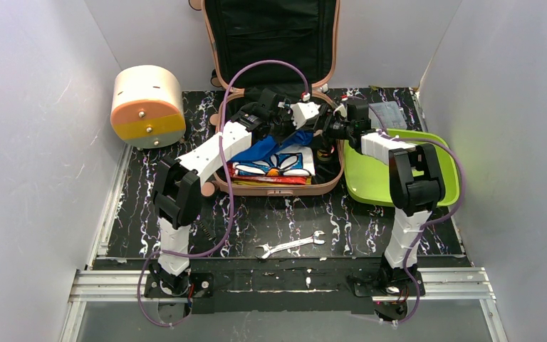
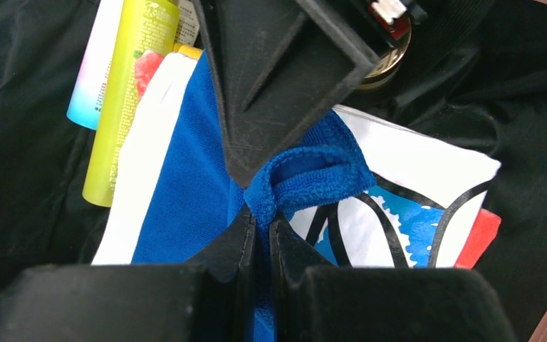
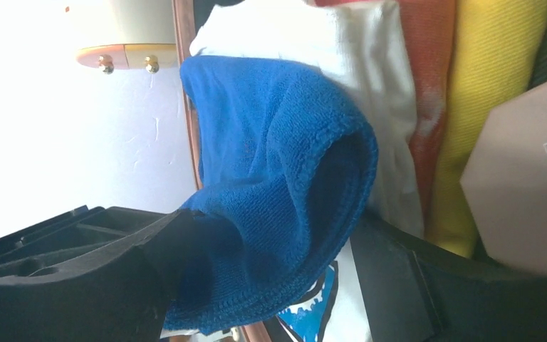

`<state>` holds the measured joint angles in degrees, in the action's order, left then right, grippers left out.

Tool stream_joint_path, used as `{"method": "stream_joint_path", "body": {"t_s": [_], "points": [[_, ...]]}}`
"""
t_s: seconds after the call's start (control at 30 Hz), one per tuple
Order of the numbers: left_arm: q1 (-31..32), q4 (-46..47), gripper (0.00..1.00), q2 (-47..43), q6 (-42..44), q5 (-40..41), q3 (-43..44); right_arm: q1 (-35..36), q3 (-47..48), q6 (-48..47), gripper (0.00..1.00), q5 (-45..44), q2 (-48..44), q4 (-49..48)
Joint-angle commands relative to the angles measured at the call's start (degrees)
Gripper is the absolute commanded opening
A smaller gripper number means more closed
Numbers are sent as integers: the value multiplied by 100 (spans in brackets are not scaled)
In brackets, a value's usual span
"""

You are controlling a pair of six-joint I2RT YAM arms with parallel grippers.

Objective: Open, take out, and arrange the luggage
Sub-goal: Pass from the left arm to the right

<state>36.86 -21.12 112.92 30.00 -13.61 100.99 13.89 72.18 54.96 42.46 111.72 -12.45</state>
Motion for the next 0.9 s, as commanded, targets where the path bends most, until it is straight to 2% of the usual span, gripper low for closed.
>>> {"method": "stream_joint_path", "body": {"t_s": [0.0, 0.2, 0.33, 0.5, 0.63, 0.73, 0.8, 0.87], "points": [[-12, -73, 3, -299, -8, -326, 71, 17, 158, 211, 90, 57, 243, -230], [-17, -127, 55, -473, -2, -432, -152, -33, 240, 174, 90, 65, 355, -237], [-13, -178, 67, -607, -3, -429, -262, -53, 328, 144, 89, 140, 449, -258], [-86, -263, 98, -970, -52, -326, -497, -79, 438, -215, 83, 195, 469, -26], [-459, -407, 98, -1481, -290, -474, -850, -79, 620, -820, 74, 190, 417, 535], [-892, -497, 98, -2058, -372, -583, -1325, -71, 719, -1236, 63, 194, 387, 882], [-1252, -517, 98, -2639, -408, -657, -1891, -71, 779, -1487, 49, 214, 396, 1071], [-1713, -585, 98, -3185, -464, -742, -2416, -62, 818, -1659, 29, 284, 445, 1141]]}}
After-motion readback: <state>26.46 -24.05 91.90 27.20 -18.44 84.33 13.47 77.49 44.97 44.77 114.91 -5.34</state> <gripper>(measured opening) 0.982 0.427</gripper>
